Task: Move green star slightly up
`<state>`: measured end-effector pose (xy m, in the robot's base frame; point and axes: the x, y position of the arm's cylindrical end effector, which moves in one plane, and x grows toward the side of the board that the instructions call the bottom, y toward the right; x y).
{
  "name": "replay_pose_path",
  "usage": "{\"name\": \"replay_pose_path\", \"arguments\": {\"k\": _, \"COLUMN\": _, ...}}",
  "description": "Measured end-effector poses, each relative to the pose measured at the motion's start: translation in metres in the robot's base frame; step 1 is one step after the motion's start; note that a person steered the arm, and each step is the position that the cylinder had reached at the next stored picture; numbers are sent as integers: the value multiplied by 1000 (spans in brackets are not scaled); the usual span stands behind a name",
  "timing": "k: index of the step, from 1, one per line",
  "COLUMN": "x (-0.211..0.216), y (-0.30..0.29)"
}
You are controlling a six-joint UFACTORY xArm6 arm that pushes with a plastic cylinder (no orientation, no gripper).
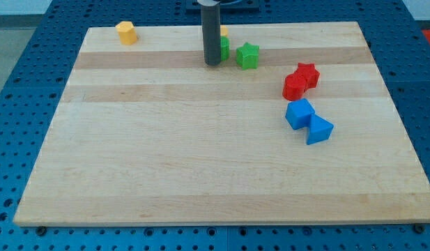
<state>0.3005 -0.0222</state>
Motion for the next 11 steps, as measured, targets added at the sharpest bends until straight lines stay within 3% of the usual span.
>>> {"name": "replay_pose_path", "arguments": {"k": 2, "x": 36, "y": 2}}
{"name": "replay_pose_path", "arguments": {"k": 4, "x": 40, "y": 60}}
{"name": "replay_pose_path", "arguments": {"k": 9, "x": -19, "y": 89}}
{"name": "replay_pose_path", "arguments": {"k": 11, "x": 0, "y": 165}}
